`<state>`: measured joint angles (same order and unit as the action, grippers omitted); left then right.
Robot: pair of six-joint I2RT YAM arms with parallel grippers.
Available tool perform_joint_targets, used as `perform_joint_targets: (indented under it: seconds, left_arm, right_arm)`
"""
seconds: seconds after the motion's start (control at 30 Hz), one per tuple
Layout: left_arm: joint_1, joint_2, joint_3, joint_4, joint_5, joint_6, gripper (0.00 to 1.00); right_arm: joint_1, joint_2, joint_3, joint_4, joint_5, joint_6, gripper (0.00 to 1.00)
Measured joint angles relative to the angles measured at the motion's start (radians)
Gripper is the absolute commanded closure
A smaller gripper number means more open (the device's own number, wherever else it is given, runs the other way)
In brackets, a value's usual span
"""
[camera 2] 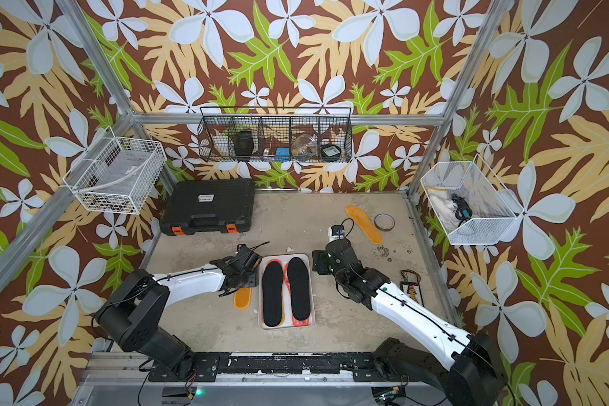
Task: Put the insoles into the storage box
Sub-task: Pick up the insole from the center of the board.
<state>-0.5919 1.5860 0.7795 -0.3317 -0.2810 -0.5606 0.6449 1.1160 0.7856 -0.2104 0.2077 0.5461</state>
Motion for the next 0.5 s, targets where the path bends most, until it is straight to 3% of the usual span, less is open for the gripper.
perform_joint_targets:
  seconds: [0.5]
  left_arm:
    - [-0.001,-0.211,0.084,-0.235,-0.024,-0.019,0.36]
  right_arm:
    - [0.000,0.013,0.003,0.000,0.000,0.000,0.21]
